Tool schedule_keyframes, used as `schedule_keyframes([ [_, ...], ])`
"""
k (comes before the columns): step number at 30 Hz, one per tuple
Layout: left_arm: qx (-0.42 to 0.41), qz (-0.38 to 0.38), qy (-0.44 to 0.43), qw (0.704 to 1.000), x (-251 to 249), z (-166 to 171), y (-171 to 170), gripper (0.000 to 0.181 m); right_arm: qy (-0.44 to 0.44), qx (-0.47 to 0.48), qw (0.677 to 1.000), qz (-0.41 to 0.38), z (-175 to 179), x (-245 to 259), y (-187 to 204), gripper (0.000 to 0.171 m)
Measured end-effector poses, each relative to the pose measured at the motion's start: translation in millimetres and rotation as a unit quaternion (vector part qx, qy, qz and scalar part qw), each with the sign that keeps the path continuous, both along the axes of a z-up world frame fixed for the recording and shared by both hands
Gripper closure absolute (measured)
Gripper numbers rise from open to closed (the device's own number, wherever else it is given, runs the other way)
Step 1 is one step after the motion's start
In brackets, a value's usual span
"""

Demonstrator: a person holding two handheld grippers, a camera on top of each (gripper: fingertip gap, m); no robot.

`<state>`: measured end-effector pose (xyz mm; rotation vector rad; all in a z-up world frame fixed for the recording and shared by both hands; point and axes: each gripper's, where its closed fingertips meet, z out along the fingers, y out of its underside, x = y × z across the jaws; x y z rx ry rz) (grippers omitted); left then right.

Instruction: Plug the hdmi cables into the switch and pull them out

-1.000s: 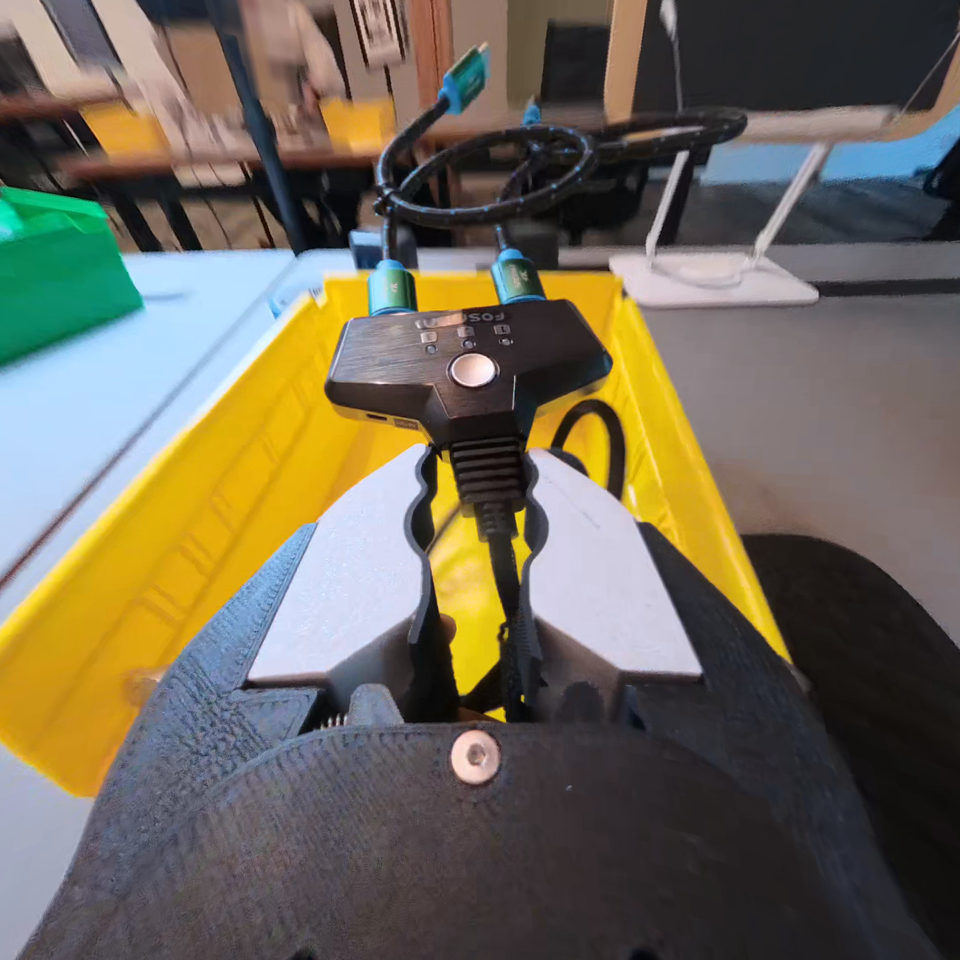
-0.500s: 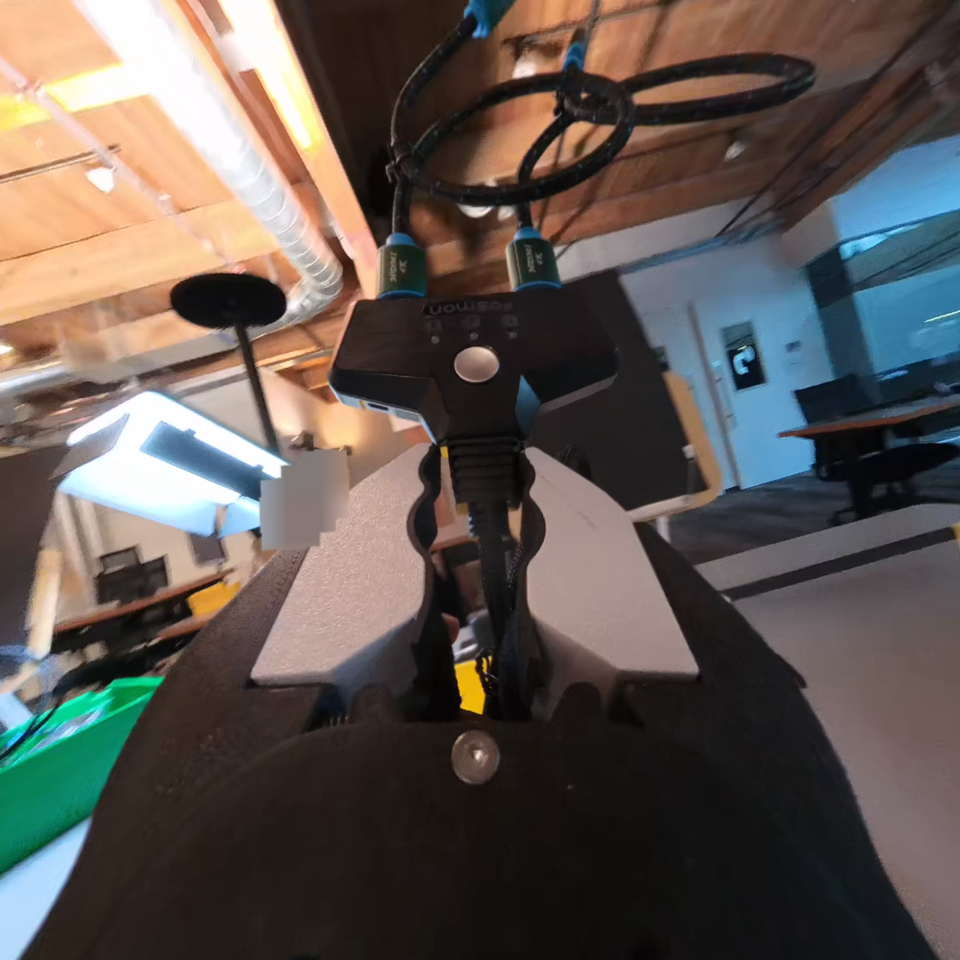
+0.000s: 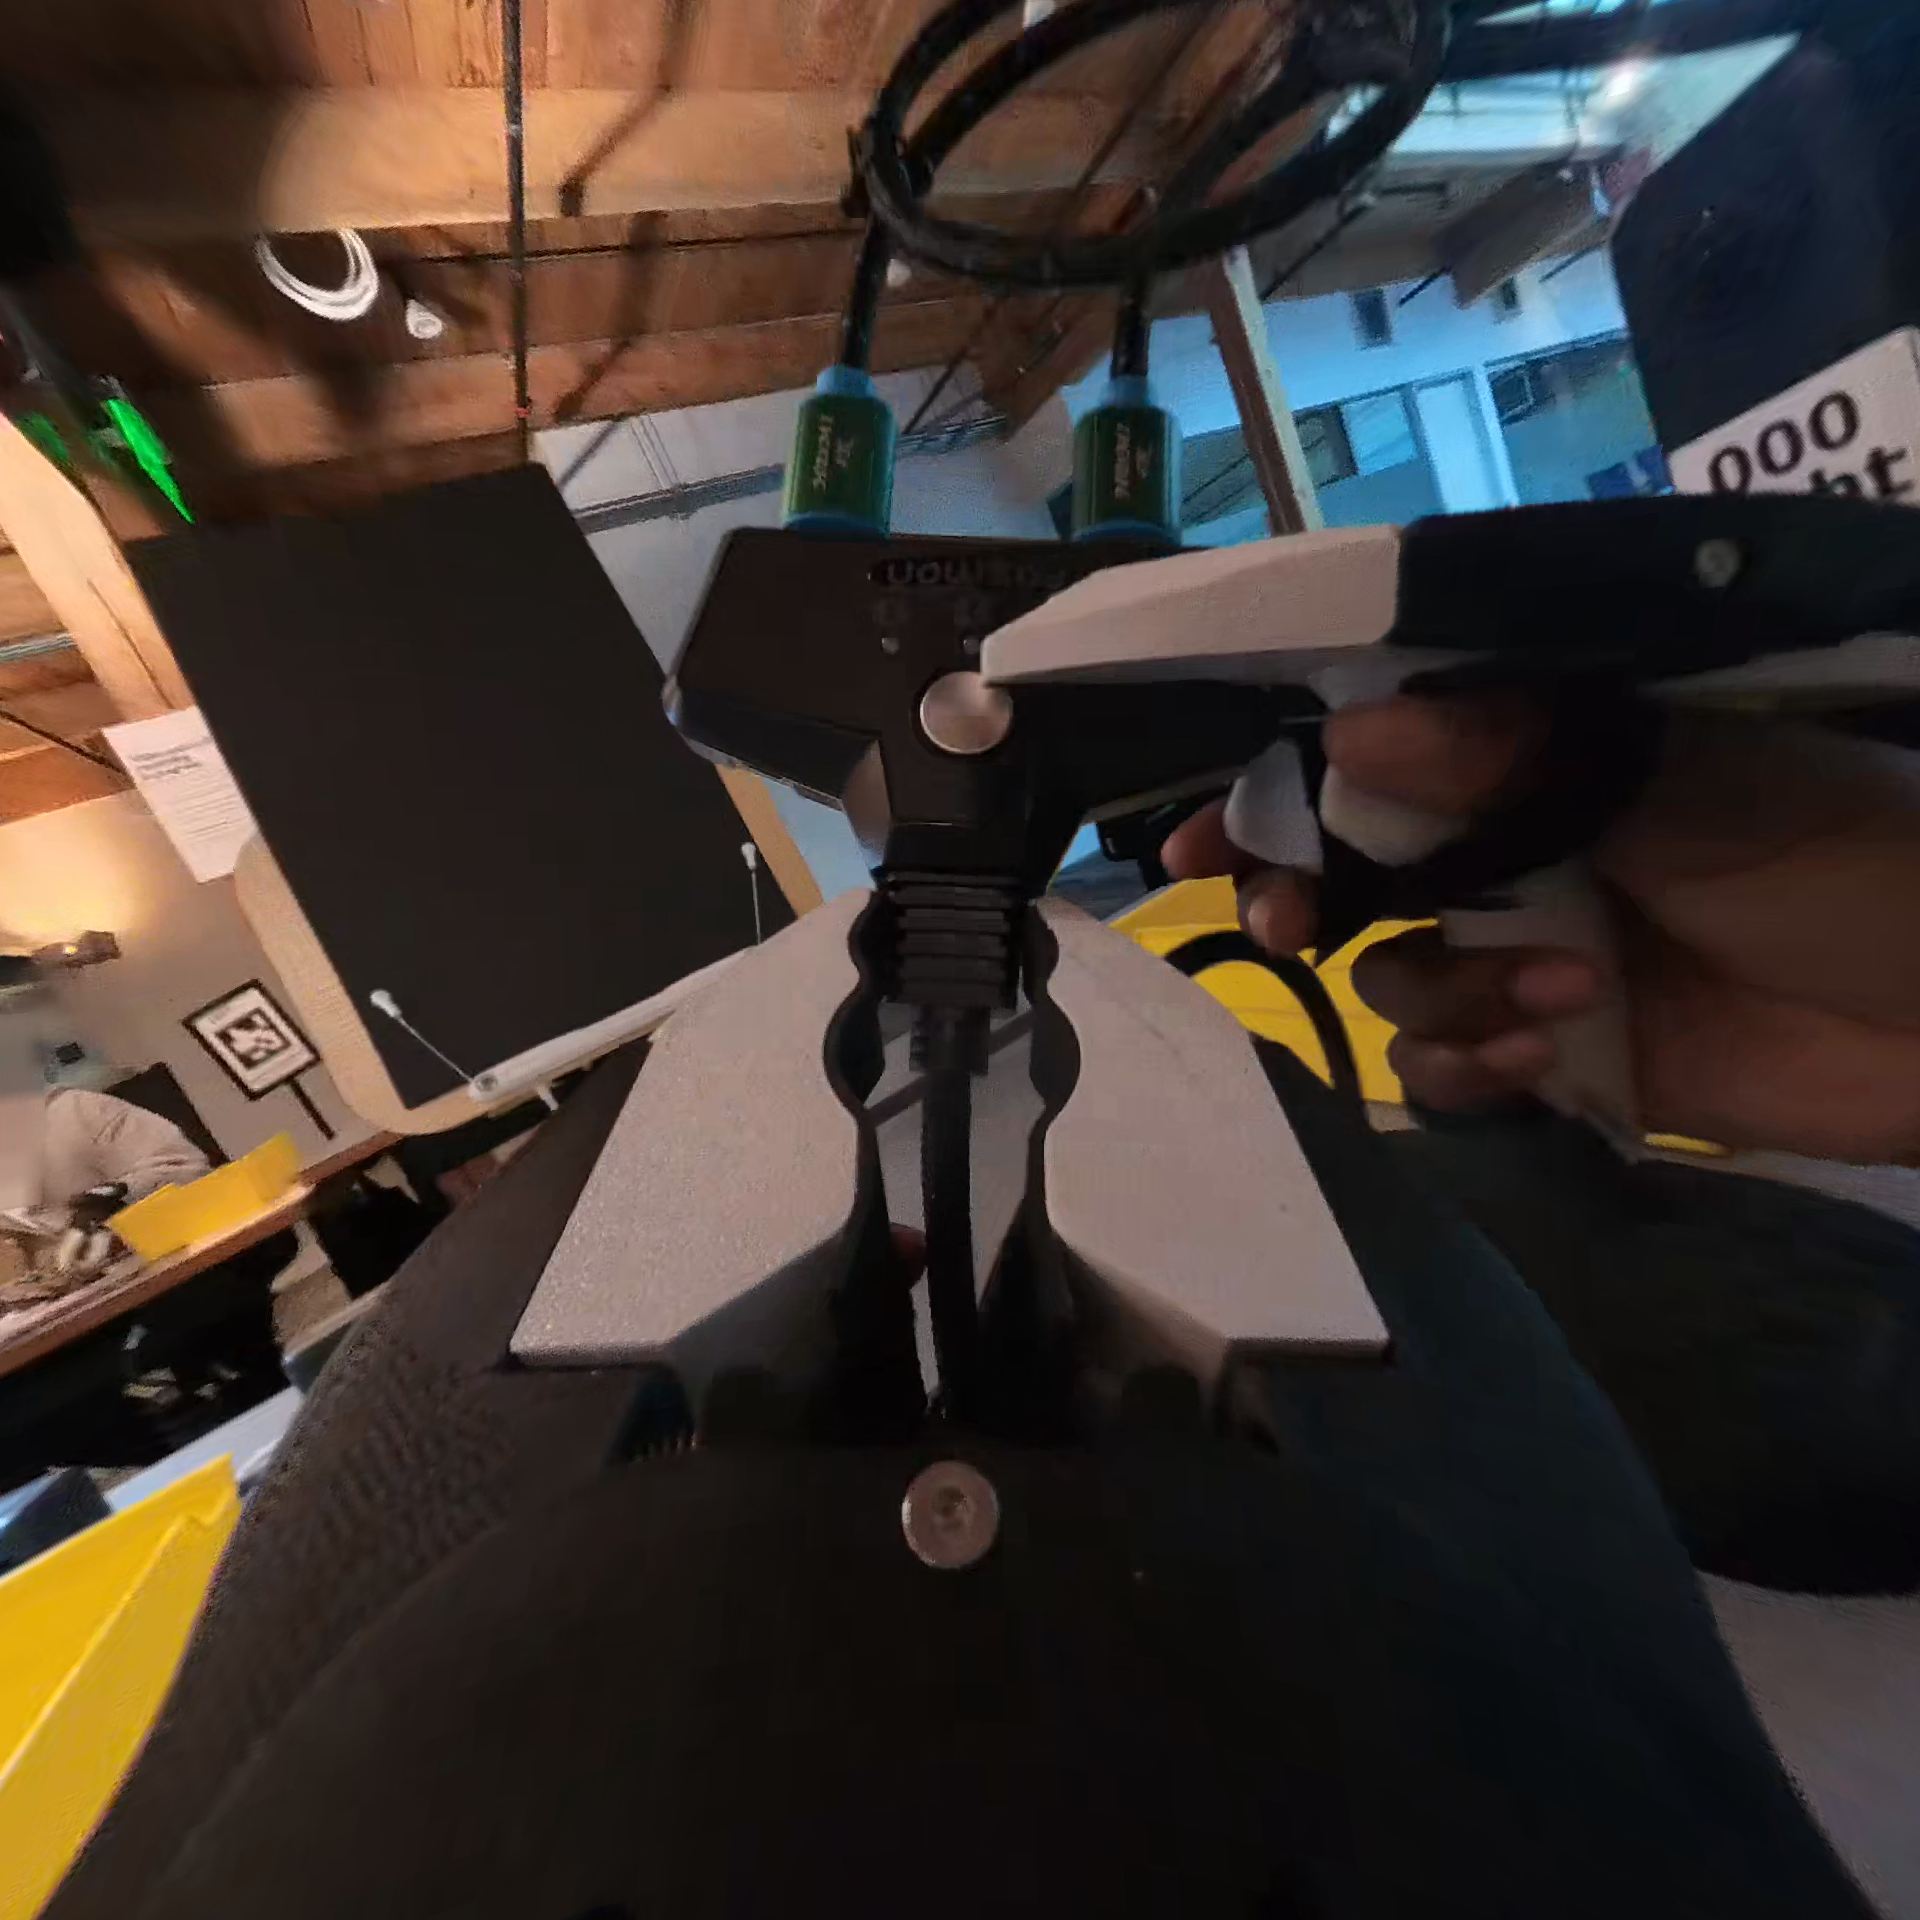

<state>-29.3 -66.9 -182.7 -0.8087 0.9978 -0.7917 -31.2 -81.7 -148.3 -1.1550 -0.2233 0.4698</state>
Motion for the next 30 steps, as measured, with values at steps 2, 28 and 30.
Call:
schedule_keyframes([
  [2,0.011,-0.029,0.021,0.999,3,-7,-6,0.157,0.017,-0.014,0.999,0.032,-8,4,-3,0.146],
  [28,-0.291,-0.44,0.089,0.845,-10,-40,-31,0.159,0.053,-0.051,0.979,0.189,-33,5,-12,0.16],
  [30,-0.272,-0.449,0.101,0.845,-11,-41,-40,0.142,0.046,-0.059,0.977,0.2,-36,0,-11,0.16],
])
